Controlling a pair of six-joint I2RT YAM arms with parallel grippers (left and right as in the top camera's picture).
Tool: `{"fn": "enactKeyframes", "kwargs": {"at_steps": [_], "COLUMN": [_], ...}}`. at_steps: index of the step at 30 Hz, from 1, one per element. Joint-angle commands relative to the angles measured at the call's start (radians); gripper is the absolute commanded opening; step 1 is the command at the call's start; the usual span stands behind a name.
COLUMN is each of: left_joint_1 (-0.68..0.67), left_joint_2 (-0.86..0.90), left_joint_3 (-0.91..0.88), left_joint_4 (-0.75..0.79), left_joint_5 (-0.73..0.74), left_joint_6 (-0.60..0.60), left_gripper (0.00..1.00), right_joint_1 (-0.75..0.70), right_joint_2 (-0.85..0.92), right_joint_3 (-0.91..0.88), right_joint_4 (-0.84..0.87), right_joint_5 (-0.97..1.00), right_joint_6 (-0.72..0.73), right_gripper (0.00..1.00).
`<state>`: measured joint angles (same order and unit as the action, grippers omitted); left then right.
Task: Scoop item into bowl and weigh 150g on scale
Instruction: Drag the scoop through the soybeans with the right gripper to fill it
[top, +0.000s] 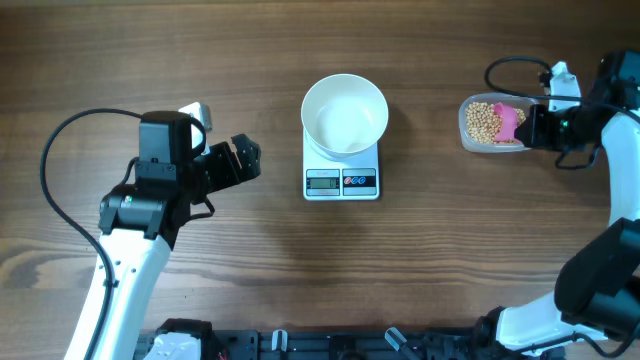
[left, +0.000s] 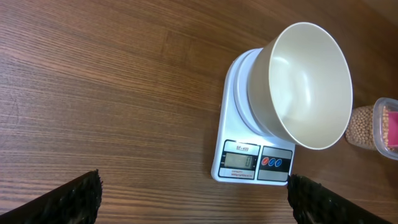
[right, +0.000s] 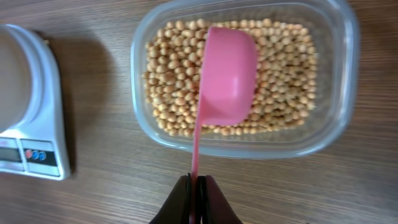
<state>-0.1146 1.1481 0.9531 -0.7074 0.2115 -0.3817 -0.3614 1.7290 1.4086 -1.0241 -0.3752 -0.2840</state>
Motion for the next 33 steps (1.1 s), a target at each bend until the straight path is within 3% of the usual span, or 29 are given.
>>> {"fn": "enactKeyframes", "kwargs": {"at_steps": [1, 33], "left_joint_1": [0.006, 0.006], "left_joint_2": [0.0, 0.0], "left_joint_3": [0.005, 0.005], "left_joint_4": [0.0, 0.0], "left_joint_5": [0.012, 0.012], "left_joint_6": [0.004, 0.004], "left_gripper": [1.0, 1.0], "right_joint_1": [0.005, -0.114], "right_joint_2": [0.035, 0.05], "right_joint_3": [-0.01, -0.01], "right_joint_4": [-0.011, -0.024], "right_joint_5": [-0.122, -0.306], "right_joint_6": [-0.028, -0.029], "right_gripper": [0.04, 0.04]}}
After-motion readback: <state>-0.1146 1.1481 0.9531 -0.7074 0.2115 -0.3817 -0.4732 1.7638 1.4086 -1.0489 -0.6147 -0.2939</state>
